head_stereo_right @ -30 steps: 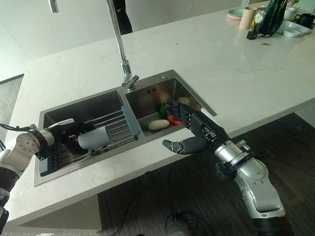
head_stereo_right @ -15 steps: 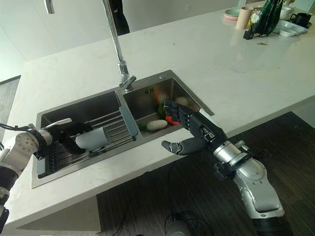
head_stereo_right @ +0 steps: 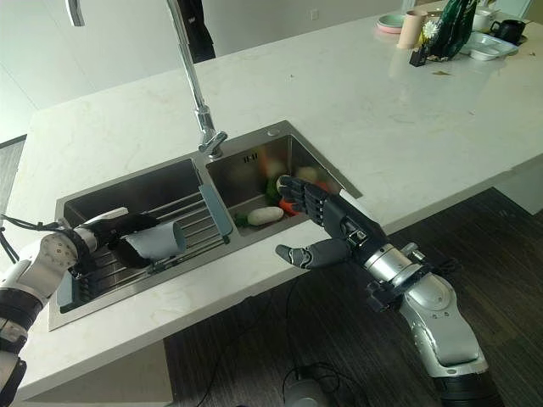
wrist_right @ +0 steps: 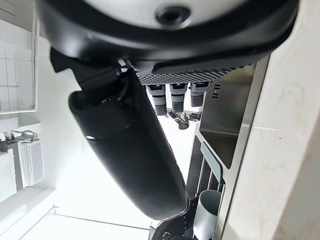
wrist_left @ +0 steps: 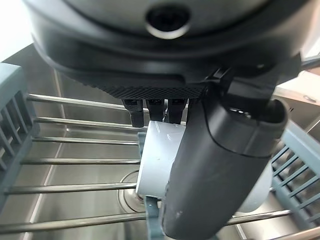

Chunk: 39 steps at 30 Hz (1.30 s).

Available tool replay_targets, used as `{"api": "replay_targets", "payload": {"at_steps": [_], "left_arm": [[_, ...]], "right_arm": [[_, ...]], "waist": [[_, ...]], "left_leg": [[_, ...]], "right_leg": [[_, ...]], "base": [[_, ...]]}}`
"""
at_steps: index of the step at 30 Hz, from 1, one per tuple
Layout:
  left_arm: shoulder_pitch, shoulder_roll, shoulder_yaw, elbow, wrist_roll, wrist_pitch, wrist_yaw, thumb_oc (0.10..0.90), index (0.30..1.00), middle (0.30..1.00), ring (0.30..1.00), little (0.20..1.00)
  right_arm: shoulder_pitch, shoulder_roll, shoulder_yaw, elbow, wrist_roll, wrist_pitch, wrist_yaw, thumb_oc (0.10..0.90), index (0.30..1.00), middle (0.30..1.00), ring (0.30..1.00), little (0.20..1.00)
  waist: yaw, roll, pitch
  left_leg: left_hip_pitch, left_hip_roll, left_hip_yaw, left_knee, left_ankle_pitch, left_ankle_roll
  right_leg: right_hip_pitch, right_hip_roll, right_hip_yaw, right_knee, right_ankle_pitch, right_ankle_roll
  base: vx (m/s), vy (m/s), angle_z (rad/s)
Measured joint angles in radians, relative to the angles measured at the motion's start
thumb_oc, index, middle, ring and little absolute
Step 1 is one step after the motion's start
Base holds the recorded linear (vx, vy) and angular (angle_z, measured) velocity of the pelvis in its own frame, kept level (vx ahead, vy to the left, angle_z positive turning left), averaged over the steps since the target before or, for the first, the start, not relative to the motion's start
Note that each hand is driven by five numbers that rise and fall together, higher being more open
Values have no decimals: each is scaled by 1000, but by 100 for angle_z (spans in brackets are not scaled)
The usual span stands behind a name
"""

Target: Place the dishes in the dishwasher.

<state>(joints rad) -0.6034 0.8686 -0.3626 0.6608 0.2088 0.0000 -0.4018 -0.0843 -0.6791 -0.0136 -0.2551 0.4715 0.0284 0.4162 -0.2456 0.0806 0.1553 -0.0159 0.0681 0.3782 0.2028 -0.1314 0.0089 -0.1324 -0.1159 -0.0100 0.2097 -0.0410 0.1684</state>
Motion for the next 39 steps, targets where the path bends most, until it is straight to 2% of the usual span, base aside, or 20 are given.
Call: {"api": "replay_targets", "payload": {"at_steps": [28,29,30,39], "left_arm": [[0,-28,-2,40,90,0,-11,800,900,900,900,900],[-5,-28,-7,43,99,0,-21,687,731,731,731,731],[-12,-28,-15,48,116,0,-28,400,300,300,300,300],[-15,-31,-22,50,112,-2,7,400,300,300,300,300]], "right_arm": [[-4,2,1,0,0,0,2,800,900,900,900,900],[-4,2,1,0,0,0,2,800,900,900,900,900],[-4,2,1,0,0,0,2,800,900,900,900,900],[-4,3,1,0,0,-1,2,800,900,900,900,900]], "waist": [[-2,0,1],[-2,1,1],[-2,1,1],[-3,0,1]], "left_leg": [[1,0,3,0,0,0],[1,0,4,0,0,0],[1,0,4,0,0,0],[3,1,6,1,0,0]], "right_leg": [[0,1,2,-2,3,0],[0,1,3,-2,3,0],[0,1,3,-2,3,0],[0,2,5,-2,5,0]], "base": [[-2,0,0],[0,0,0],[0,0,0],[0,0,0]]}}
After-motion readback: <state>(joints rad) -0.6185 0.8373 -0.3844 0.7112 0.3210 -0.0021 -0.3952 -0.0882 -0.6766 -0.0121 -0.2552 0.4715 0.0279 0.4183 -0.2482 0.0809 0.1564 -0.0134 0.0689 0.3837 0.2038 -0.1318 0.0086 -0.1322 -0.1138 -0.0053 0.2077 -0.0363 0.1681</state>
